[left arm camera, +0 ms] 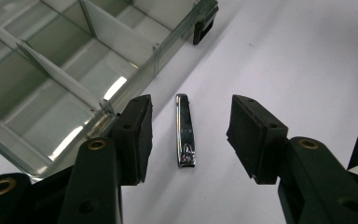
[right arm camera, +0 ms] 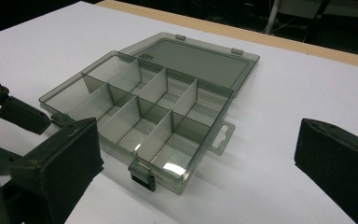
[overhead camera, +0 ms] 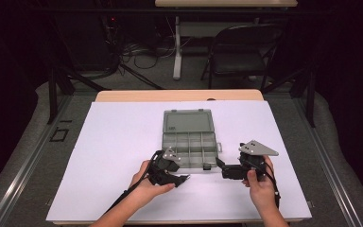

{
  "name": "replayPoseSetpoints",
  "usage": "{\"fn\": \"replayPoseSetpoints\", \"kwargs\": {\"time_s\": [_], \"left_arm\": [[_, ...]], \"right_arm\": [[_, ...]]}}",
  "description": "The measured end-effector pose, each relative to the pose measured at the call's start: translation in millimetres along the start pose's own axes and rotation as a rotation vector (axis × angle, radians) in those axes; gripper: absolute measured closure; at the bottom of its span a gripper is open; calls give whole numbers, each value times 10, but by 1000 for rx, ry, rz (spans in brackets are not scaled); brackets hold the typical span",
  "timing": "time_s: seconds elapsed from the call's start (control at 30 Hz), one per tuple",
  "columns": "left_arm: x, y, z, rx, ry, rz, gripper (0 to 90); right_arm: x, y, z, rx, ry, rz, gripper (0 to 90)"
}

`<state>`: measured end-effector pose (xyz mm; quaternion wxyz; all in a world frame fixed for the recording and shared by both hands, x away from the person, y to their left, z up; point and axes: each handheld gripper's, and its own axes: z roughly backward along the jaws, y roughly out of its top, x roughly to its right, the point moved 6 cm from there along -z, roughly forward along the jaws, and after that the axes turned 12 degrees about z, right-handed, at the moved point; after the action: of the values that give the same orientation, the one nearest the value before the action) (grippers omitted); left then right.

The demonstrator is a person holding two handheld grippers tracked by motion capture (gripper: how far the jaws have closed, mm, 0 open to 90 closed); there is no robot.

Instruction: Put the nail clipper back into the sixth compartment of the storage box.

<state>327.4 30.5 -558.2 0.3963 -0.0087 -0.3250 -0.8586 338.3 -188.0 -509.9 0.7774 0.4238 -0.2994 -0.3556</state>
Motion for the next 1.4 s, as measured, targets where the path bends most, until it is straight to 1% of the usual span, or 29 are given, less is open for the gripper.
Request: {"fn": "replayPoseSetpoints", "kwargs": {"time_s": [0.03, 0.07, 0.13, 0.2, 0.23, 0.3, 0.33, 0.4, 0.47, 0.5, 0.6, 0.63, 0.73, 0.83, 1.0, 1.17, 1.3, 1.4], "left_arm": [[-13, -13, -13, 0, 18, -1, 513], [-23, -26, -23, 1, 26, 2, 514], [-32, -48, -44, 5, 20, 12, 548], [-37, -59, -57, 13, 19, 14, 560], [-37, -69, -67, 14, 18, 22, 573], [-49, -85, -87, 17, 26, 22, 586], [-45, -96, -99, 18, 23, 30, 594], [-49, -114, -116, 22, 33, 26, 610], [-38, -135, -132, 19, 23, 30, 626], [-36, -146, -141, 21, 29, 30, 630], [-25, -172, -166, 6, 21, 28, 647], [-27, -178, -174, 4, 29, 24, 656], [-25, -195, -199, -9, 29, 20, 678], [-30, -203, -219, -11, 44, 21, 686], [-39, -206, -233, -14, 52, 23, 702], [-33, -215, -250, -23, 50, 22, 718], [-37, -228, -266, -35, 55, 22, 736], [-37, -229, -268, -35, 58, 23, 749]], "right_arm": [[0, 0, -1, 0, 0, 0, 1], [0, -1, -1, -1, 0, 1, 1], [1, 0, -2, 1, 0, 1, 1], [2, 1, -3, 1, 0, 1, 1], [2, 1, -3, 1, 0, 2, 1], [-3, 2, -3, 0, 1, 0, 1], [-4, 3, -3, 0, 1, 1, 2], [-5, 3, -1, -1, 3, 1, 1], [-7, 5, -1, 1, 3, 2, 1], [-6, 4, -1, 0, 3, 2, 1], [-6, 3, -1, -2, 3, 2, 2], [-7, 2, -1, -3, 3, 1, 1], [-9, -1, -1, -7, 6, 2, 1], [-13, -4, -5, -8, 7, 5, 1], [-16, -5, -14, -3, 7, 4, 1], [-17, -8, -19, -2, 8, 2, 2], [-15, -12, -18, -5, 9, -1, 2], [-16, -15, -23, -6, 11, -3, 2]]}}
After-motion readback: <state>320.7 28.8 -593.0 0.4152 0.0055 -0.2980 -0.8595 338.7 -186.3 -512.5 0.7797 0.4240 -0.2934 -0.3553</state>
